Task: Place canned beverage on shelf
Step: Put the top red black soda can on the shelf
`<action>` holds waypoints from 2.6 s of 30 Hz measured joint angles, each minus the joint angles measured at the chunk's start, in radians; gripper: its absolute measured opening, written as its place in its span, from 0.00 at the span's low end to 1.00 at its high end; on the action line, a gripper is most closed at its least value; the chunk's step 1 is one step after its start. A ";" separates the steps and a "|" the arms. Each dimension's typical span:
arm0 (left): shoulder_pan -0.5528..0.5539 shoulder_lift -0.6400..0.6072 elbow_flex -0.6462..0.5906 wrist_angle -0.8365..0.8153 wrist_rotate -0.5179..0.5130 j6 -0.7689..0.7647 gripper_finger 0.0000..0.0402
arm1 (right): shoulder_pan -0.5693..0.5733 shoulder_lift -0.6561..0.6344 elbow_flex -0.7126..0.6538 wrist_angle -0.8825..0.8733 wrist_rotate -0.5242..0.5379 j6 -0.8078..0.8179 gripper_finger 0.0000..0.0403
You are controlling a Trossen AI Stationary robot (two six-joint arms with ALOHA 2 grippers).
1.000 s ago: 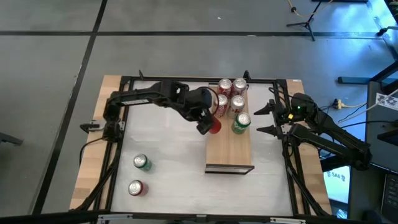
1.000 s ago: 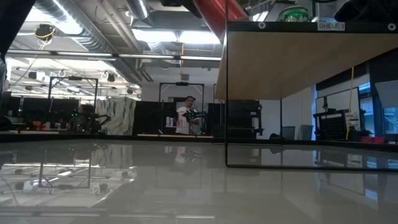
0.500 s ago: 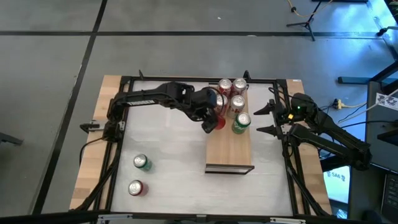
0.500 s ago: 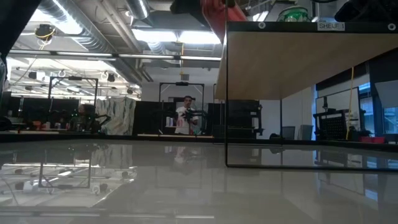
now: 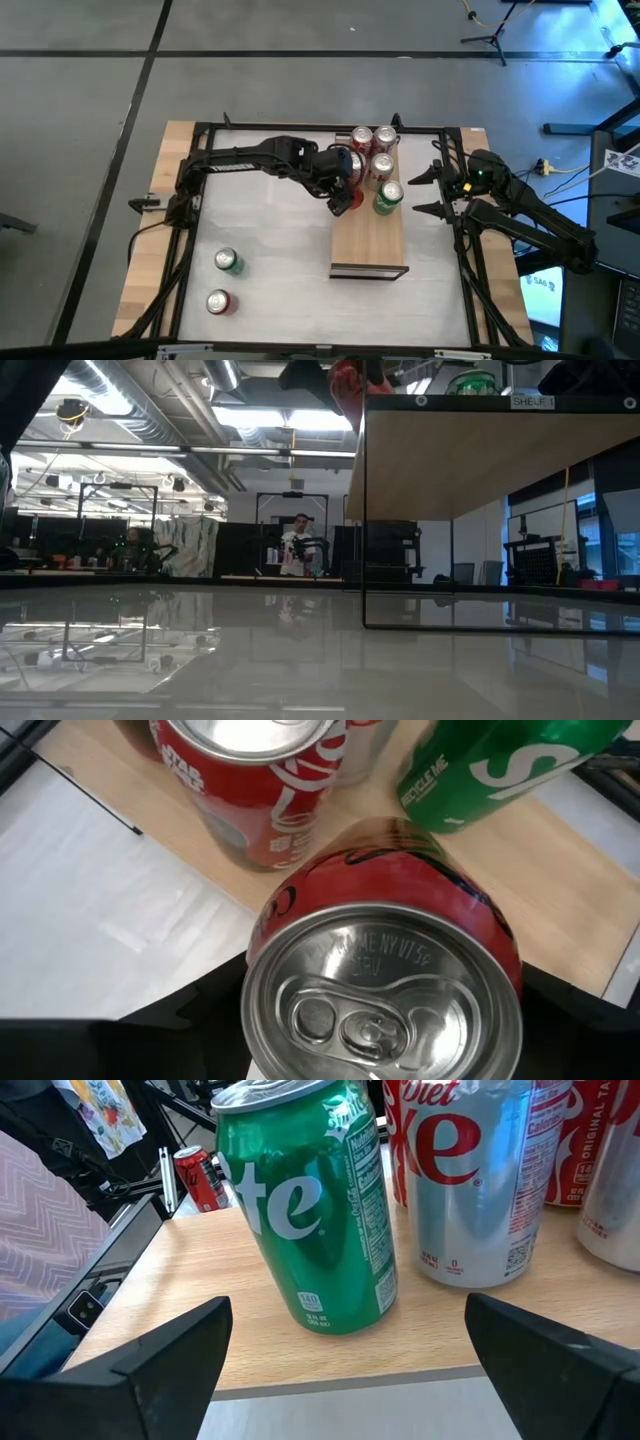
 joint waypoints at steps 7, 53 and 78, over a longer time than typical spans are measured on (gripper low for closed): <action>-0.005 0.001 -0.036 0.004 0.002 -0.002 0.71 | 0.000 0.000 0.000 0.000 0.000 0.000 0.99; -0.005 0.031 -0.041 0.024 0.005 -0.003 0.85 | 0.000 0.000 0.000 -0.001 0.000 0.000 0.99; -0.011 0.031 -0.041 0.025 0.005 -0.001 0.86 | 0.000 0.000 0.000 -0.001 0.000 0.000 0.99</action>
